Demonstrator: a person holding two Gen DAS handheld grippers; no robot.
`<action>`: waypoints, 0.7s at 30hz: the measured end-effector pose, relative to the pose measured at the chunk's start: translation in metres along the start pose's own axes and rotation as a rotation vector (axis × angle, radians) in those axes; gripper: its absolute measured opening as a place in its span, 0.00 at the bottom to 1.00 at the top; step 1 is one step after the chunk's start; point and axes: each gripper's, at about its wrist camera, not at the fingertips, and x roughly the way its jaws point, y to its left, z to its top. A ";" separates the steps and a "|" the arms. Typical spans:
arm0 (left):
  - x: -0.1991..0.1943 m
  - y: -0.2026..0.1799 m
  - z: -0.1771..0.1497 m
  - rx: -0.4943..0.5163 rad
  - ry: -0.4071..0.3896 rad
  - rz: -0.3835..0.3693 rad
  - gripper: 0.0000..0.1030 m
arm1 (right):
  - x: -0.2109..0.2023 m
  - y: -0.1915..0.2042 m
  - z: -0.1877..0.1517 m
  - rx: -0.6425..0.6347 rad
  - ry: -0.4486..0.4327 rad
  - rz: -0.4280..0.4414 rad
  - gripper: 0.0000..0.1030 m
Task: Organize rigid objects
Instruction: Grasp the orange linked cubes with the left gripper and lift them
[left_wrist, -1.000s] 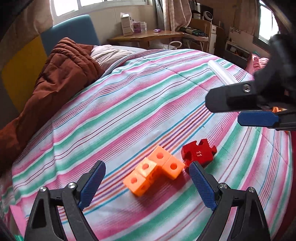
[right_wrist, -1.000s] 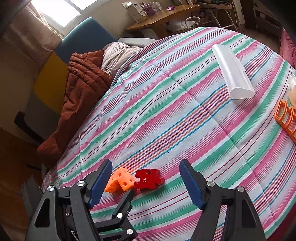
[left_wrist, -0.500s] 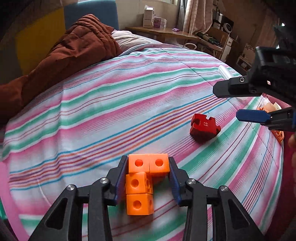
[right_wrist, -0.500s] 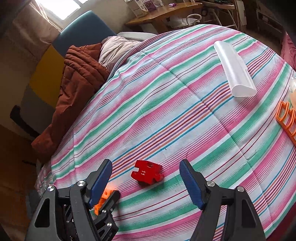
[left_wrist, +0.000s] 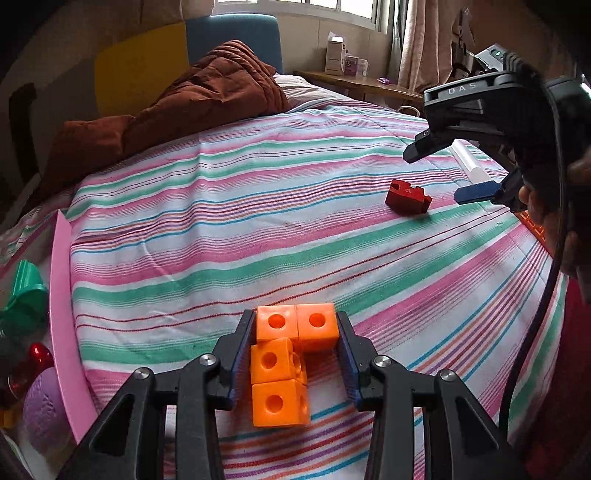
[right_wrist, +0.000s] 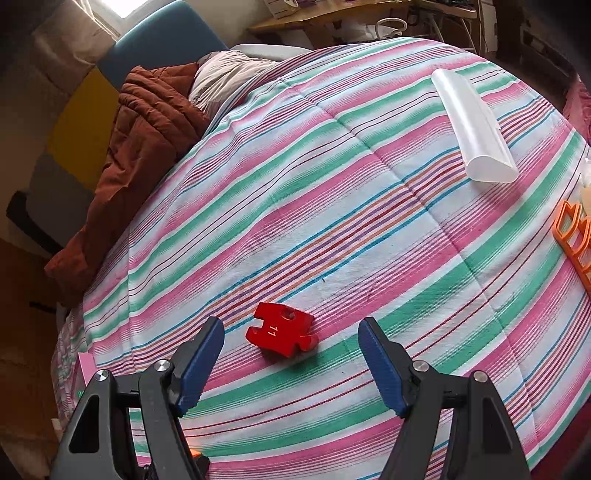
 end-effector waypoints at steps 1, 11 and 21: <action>-0.002 0.000 -0.002 0.001 -0.005 0.003 0.41 | 0.000 -0.001 0.000 0.001 -0.001 -0.003 0.74; -0.002 0.000 -0.006 0.003 -0.043 0.001 0.41 | 0.005 0.001 0.001 -0.017 0.005 -0.022 0.74; -0.009 0.004 -0.014 -0.007 -0.057 -0.013 0.41 | 0.008 -0.003 0.004 0.014 0.007 -0.004 0.74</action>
